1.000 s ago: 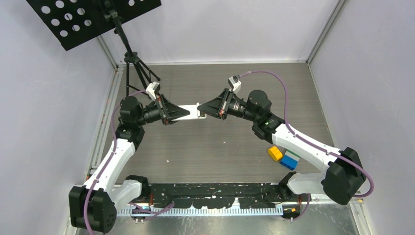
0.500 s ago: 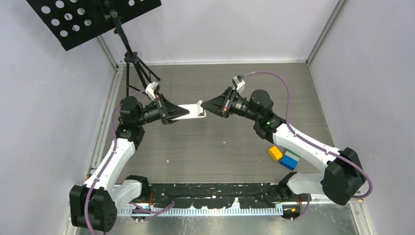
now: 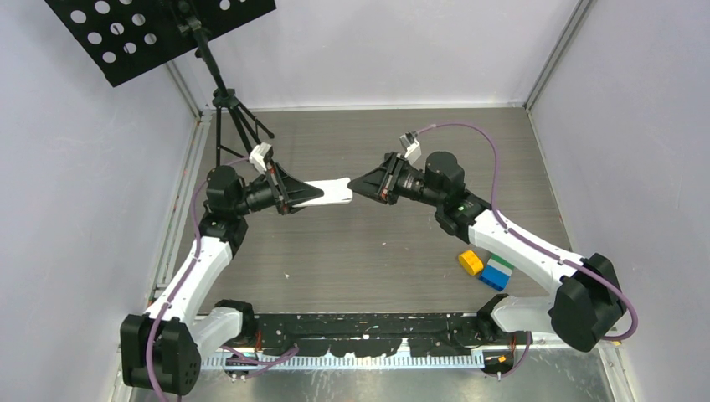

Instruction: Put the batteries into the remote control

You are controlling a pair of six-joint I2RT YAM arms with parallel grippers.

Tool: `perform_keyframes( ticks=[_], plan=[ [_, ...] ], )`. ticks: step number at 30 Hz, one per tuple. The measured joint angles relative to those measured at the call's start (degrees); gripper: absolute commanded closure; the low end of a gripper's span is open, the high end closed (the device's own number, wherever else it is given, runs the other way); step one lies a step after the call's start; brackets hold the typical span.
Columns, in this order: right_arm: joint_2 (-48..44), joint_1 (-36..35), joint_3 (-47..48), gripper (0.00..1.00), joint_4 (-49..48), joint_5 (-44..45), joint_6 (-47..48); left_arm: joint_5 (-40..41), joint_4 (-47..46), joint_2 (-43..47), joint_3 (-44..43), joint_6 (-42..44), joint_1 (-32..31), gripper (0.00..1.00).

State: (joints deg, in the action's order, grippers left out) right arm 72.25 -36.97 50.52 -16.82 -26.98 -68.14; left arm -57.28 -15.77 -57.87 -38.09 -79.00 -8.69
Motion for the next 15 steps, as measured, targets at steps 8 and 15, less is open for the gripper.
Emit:
perform_keyframes(
  ticks=[8,15],
  plan=[
    [-0.7,-0.1,2.4,0.73,8.6,2.4,6.0,-0.5,-0.3,-0.8,0.3,-0.1,-0.2,1.00],
    [-1.0,-0.2,3.4,0.54,12.7,3.0,9.2,-0.9,0.2,-1.1,0.3,0.5,-0.3,1.00]
  ],
)
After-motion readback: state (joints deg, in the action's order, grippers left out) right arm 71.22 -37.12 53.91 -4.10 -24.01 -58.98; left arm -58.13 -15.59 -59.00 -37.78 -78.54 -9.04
